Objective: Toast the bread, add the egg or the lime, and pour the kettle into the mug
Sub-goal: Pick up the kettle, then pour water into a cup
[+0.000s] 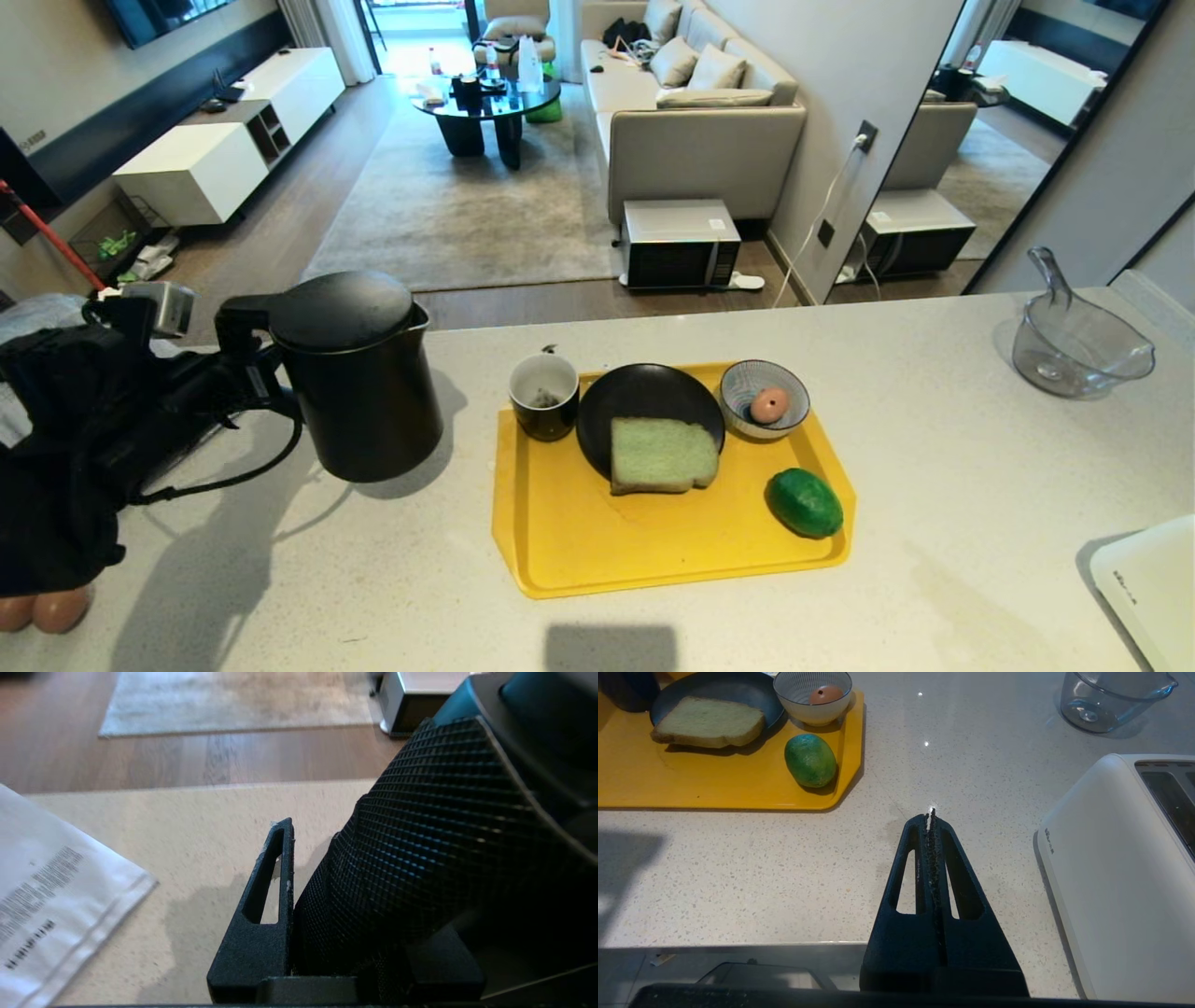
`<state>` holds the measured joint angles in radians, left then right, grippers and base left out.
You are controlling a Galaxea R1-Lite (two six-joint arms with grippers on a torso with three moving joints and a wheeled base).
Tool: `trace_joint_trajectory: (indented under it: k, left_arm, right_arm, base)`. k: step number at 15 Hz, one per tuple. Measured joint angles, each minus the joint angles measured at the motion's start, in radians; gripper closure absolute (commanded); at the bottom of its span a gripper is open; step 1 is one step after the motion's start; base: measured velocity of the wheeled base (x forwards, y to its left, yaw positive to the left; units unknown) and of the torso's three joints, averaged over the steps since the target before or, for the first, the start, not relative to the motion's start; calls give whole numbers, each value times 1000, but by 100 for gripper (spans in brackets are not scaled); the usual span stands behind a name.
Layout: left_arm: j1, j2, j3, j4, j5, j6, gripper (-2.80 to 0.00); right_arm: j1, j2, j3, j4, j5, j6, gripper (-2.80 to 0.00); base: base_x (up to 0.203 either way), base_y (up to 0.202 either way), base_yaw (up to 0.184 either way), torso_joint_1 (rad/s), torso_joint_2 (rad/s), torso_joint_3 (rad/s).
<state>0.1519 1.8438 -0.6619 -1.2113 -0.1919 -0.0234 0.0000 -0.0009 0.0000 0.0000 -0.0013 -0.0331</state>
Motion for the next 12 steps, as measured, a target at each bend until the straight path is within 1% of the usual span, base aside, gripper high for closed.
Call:
trace_joint_trajectory:
  k: [8,12]
  left_arm:
    - [12,-166,41,-9,2,-4,0]
    - [12,-208,42,-8,30,-8,0]
  right_arm:
    - [0,0,0,0,0,0,0]
    - [0,0,0,0,0,0,0]
  base:
    - [0,0,0,0,0,0]
    - [0,0,0,0,0,0]
